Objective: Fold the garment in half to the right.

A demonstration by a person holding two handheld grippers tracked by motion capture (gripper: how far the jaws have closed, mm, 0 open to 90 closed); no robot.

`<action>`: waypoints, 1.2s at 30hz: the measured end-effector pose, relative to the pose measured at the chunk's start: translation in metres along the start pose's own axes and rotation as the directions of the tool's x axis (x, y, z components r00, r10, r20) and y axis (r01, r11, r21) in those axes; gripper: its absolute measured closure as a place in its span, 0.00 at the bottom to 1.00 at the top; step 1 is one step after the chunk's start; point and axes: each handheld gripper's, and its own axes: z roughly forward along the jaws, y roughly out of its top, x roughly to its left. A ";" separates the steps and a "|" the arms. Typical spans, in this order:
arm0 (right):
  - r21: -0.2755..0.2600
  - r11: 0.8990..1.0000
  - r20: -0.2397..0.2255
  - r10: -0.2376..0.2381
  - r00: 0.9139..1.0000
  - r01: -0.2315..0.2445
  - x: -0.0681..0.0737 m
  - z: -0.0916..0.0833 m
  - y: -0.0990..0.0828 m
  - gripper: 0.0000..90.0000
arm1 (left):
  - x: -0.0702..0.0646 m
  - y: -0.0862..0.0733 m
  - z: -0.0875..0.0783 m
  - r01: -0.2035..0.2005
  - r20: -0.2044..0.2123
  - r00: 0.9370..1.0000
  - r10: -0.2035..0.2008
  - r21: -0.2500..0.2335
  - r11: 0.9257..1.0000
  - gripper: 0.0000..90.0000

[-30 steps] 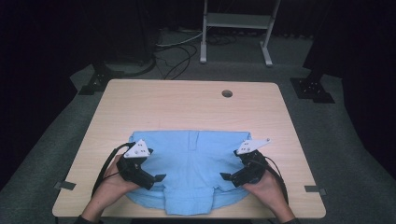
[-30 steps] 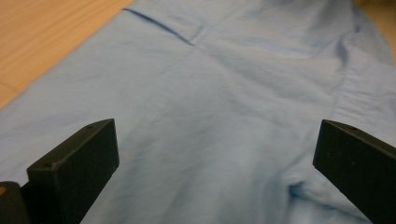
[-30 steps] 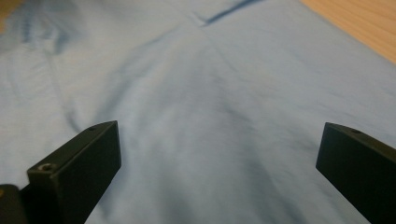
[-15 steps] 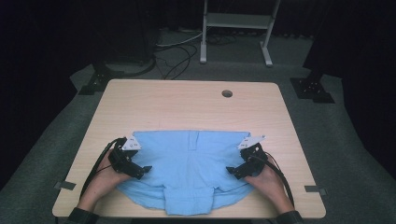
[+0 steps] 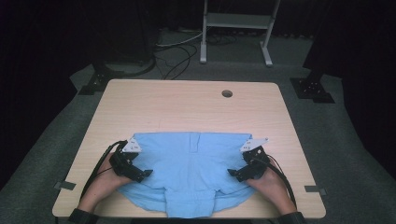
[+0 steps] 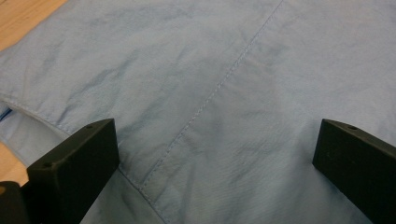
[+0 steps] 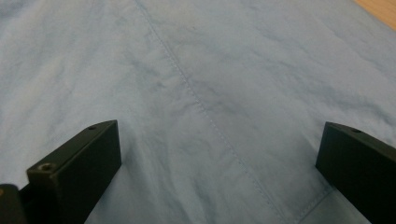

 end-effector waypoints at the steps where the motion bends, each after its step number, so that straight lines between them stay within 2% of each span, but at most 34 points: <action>1: -0.003 1.000 0.000 0.004 1.000 -0.004 0.001 -0.002 -0.002 0.00 | -0.002 0.000 0.000 -0.004 0.002 1.000 0.004 0.002 1.000 0.00; 13: -0.013 1.000 0.005 0.007 1.000 -0.007 0.018 -0.022 -0.027 0.00 | -0.033 -0.007 -0.006 -0.020 0.013 1.000 0.020 -0.003 1.000 0.00; 19: -0.027 1.000 0.008 0.014 1.000 -0.014 0.021 -0.025 -0.032 0.00 | -0.035 -0.007 -0.007 -0.037 0.012 0.999 0.037 -0.007 0.999 0.00; 22: -0.028 1.000 0.006 0.013 1.000 -0.012 0.021 -0.025 -0.032 0.00 | -0.032 -0.006 -0.010 -0.033 0.012 0.999 0.033 -0.029 0.999 0.00; 24: -0.030 0.999 0.006 0.011 1.000 -0.011 0.020 -0.025 -0.032 0.00 | -0.027 -0.007 -0.014 -0.008 0.018 1.000 0.009 -0.052 0.999 0.00; 26: -0.031 0.999 0.006 0.011 1.000 -0.010 0.020 -0.025 -0.032 0.00 | -0.025 -0.008 -0.015 -0.002 0.016 1.000 0.002 -0.057 0.998 0.00; 27: -0.031 0.999 0.005 0.011 1.000 -0.010 0.020 -0.025 -0.032 0.00 | -0.020 -0.011 -0.017 0.015 0.001 1.000 -0.015 -0.064 0.998 0.00; 30: -0.035 0.999 0.005 0.010 1.000 -0.009 0.020 -0.025 -0.032 0.00 | -0.011 -0.015 -0.021 0.052 -0.008 0.999 -0.053 -0.091 0.994 0.00; 36: -0.039 0.999 0.004 0.008 1.000 -0.007 0.020 -0.025 -0.033 0.00 | 0.006 -0.024 -0.029 0.097 -0.044 0.994 -0.103 -0.122 0.988 0.00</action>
